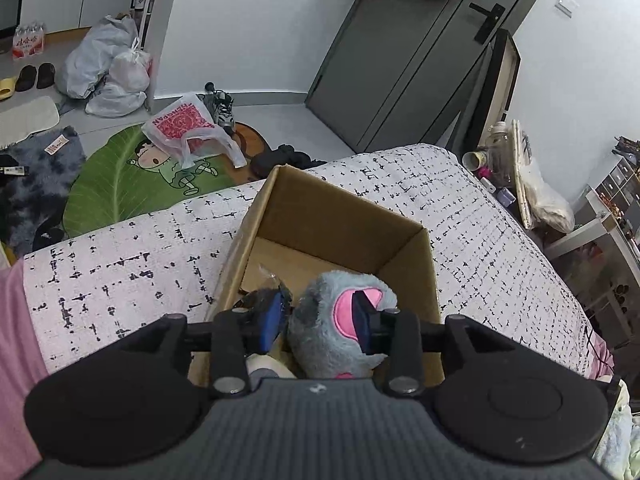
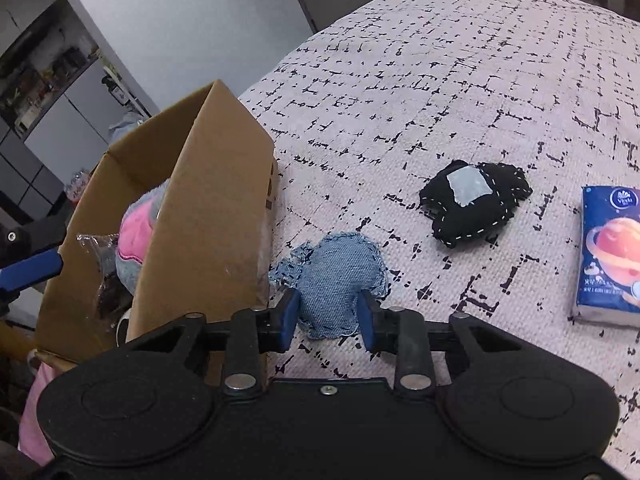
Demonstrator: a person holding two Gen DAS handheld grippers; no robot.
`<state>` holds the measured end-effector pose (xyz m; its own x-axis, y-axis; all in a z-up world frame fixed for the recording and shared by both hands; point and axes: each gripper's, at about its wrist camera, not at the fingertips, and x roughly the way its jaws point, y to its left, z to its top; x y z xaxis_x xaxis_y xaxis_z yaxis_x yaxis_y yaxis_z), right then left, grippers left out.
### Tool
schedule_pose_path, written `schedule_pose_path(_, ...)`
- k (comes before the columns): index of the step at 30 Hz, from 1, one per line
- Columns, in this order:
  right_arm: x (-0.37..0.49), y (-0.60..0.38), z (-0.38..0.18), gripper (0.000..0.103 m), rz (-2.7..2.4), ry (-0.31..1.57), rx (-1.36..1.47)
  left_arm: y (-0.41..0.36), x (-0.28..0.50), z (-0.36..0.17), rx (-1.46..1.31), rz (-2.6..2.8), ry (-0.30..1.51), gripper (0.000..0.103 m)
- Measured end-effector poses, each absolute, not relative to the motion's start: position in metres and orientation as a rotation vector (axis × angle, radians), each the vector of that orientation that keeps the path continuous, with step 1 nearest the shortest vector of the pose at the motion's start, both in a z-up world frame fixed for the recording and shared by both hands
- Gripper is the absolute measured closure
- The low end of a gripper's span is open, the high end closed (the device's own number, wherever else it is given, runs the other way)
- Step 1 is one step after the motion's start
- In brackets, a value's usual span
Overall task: Organize soft objects
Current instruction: 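Open the left tool to drop the black bag while the right tool releases the denim plush into the box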
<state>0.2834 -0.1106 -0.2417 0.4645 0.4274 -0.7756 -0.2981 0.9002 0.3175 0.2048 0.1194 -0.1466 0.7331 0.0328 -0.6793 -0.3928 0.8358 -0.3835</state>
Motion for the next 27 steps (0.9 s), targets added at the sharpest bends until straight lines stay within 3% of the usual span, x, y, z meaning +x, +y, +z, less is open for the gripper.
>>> schedule_pose_path(2,0.282,-0.111,-0.238,0.081,0.451,0.979,0.136,0.12,0.206,-0.148,-0.541,0.25,0.72,0.065)
schedule_pose_path(13,0.278,-0.125,-0.183,0.082,0.447,0.84,0.194,0.127,0.202,-0.147,-0.56,0.28,0.718,0.064)
schedule_pose_path(17,0.274,-0.127,-0.163,0.082,0.456,0.791,0.203,0.127,0.202,-0.146,-0.554,0.296,0.71,0.054)
schedule_pose_path(27,0.262,-0.128,-0.129,0.082,0.522,0.709,0.25,0.125,0.203,-0.143,-0.543,0.292,0.712,0.043)
